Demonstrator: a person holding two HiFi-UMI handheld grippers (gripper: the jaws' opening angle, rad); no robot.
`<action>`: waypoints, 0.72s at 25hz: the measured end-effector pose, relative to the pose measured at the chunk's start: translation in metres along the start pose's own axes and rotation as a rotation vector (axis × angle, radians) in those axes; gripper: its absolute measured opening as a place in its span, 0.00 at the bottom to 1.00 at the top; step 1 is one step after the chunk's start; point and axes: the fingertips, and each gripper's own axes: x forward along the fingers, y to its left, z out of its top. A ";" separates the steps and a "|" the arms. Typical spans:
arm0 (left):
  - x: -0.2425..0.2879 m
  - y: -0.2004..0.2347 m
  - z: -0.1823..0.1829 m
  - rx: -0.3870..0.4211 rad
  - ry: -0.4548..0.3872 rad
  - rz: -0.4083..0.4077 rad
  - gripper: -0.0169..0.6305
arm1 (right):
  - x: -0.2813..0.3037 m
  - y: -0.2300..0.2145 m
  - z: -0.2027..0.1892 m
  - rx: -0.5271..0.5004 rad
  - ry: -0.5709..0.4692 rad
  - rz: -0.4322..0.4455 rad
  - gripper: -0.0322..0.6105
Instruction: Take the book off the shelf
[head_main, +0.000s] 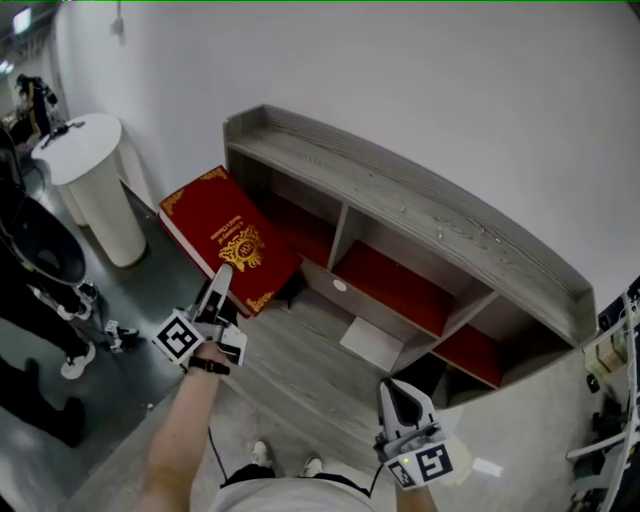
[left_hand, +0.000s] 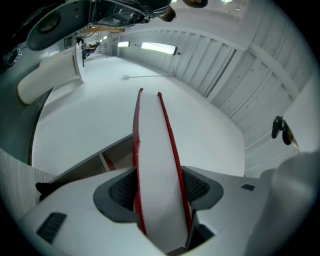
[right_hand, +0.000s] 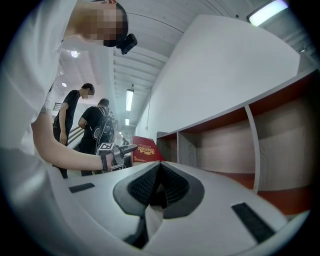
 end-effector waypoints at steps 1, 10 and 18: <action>-0.005 -0.001 0.003 0.027 -0.004 0.014 0.43 | 0.000 0.001 0.000 0.000 0.000 0.003 0.08; -0.033 -0.040 0.034 0.409 -0.015 0.037 0.43 | 0.007 -0.004 0.007 -0.012 -0.013 0.009 0.08; -0.055 -0.072 0.050 0.612 -0.010 0.026 0.43 | 0.010 -0.017 0.011 -0.022 -0.024 -0.019 0.08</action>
